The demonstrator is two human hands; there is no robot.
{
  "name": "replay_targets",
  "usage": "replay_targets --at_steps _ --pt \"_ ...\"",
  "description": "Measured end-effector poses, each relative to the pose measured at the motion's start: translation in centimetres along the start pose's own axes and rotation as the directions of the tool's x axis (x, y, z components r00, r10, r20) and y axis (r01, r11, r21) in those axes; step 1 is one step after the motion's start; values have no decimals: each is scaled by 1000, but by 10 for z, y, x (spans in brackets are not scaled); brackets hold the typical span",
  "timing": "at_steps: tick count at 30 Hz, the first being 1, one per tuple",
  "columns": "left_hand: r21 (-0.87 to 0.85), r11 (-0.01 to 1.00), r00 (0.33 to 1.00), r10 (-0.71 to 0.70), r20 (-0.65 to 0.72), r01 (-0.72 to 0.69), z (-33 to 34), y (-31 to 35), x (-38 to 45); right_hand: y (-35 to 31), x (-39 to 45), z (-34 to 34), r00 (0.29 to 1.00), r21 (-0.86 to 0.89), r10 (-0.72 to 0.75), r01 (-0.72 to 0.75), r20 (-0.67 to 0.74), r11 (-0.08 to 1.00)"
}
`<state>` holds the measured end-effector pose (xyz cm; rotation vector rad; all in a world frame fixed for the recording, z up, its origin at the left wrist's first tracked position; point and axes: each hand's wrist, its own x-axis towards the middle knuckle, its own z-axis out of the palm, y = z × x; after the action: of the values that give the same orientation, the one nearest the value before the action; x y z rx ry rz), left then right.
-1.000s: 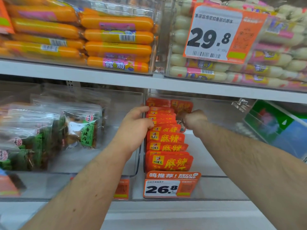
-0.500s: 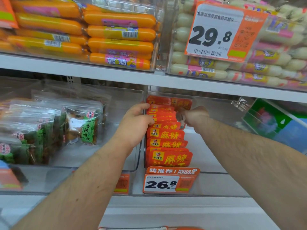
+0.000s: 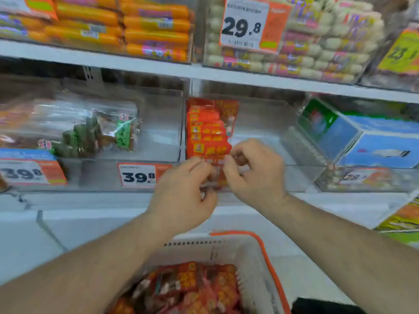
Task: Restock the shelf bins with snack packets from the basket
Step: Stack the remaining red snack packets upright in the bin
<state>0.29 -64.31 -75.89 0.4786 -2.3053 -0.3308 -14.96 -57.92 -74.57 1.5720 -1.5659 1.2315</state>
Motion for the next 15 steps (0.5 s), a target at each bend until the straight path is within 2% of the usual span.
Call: replay_targets --at_steps 1,2,4,5,7,8,10,11,13,15 --pt "37 997 985 -75 157 70 5 0 -12 -2 -19 4 998 36 48 -49 42 998" --pt "85 987 934 -158 321 137 9 -3 -23 -5 -38 7 987 62 131 -137 94 989" --pt "194 973 814 -214 541 126 19 -10 -50 -4 -86 18 909 -15 269 -279 319 960" --pt "227 970 766 -212 607 89 23 -12 -64 -1 -109 24 810 -97 303 -295 502 950" --pt "268 963 696 -213 686 31 28 -13 -83 4 -153 32 490 -257 357 -262 795 930" --pt "272 962 666 -215 714 19 32 -12 -89 5 -175 35 322 -332 398 -242 859 912" --pt "271 963 625 -215 751 6 38 -10 -99 1 -218 39 62 -456 489 -275 870 846" --pt "266 964 610 -217 762 10 40 -9 -102 -4 -237 40 -31 -519 536 -308 843 797" --pt "242 969 582 -223 782 46 42 -10 -108 -16 -271 49 -141 -594 591 -381 794 708" --pt "237 969 565 -234 791 69 43 -14 -114 -31 -294 57 -179 -648 654 -469 735 600"
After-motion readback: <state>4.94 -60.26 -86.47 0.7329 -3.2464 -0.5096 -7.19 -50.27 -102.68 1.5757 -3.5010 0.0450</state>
